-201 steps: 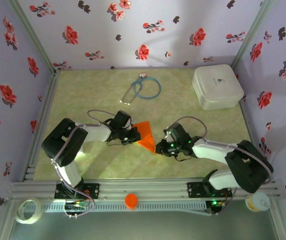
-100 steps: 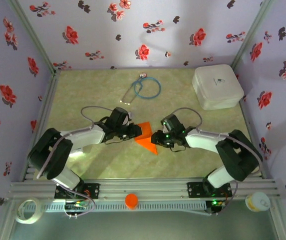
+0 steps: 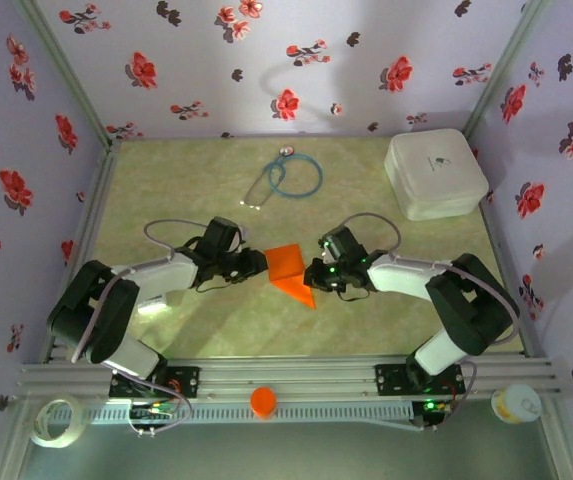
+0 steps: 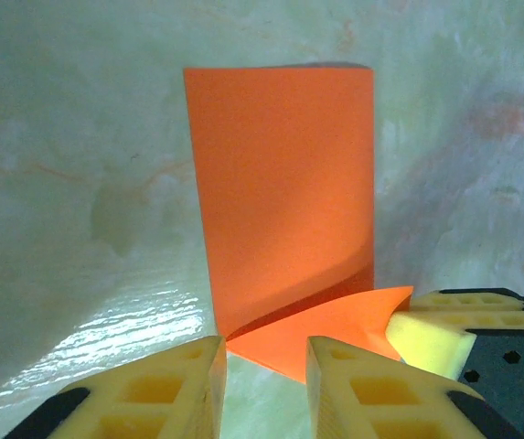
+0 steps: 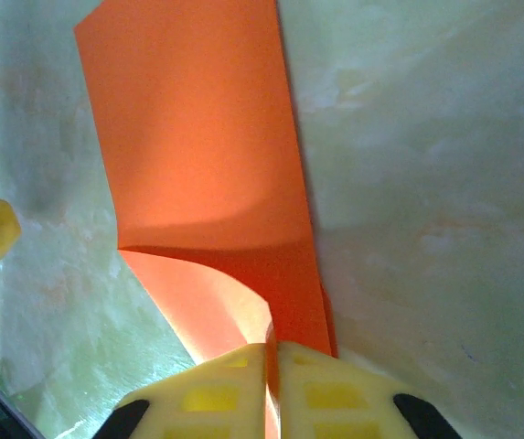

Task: Fold a paper plane with a square sheet of paper (pick it up from the middle)
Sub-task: Third fold the triangle at the center of the table, then fourth fold the wing at the center of the table.

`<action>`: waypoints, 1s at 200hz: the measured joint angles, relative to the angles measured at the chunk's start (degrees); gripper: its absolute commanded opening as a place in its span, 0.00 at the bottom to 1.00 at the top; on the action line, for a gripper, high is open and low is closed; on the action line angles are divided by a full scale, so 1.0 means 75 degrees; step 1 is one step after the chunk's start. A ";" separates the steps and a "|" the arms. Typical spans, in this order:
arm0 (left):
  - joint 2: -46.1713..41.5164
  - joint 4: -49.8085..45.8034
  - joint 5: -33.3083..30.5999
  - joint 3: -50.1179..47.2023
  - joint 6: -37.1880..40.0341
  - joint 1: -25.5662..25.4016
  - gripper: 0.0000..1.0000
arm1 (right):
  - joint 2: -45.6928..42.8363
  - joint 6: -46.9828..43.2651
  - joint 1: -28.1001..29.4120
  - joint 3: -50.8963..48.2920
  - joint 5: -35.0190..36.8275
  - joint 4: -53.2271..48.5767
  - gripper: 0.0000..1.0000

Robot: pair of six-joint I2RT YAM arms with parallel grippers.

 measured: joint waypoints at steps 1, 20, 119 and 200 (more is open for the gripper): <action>0.0006 0.0006 0.0006 0.0000 0.0000 0.0000 0.29 | 0.0000 0.0000 0.0000 0.0000 0.0000 0.0000 0.08; 0.0087 0.0157 0.0117 -0.0023 -0.0067 0.0029 0.31 | -0.0047 -0.0020 -0.0029 -0.0003 -0.0061 0.0003 0.06; 0.0542 0.0755 0.0469 -0.0026 -0.0519 0.0079 0.49 | -0.0487 0.0192 -0.0475 -0.0720 -0.0691 0.1040 0.06; 0.1052 0.1204 0.0729 0.0070 -0.0781 0.0079 0.50 | -0.0548 0.0361 -0.0592 -0.0941 -0.0924 0.1498 0.05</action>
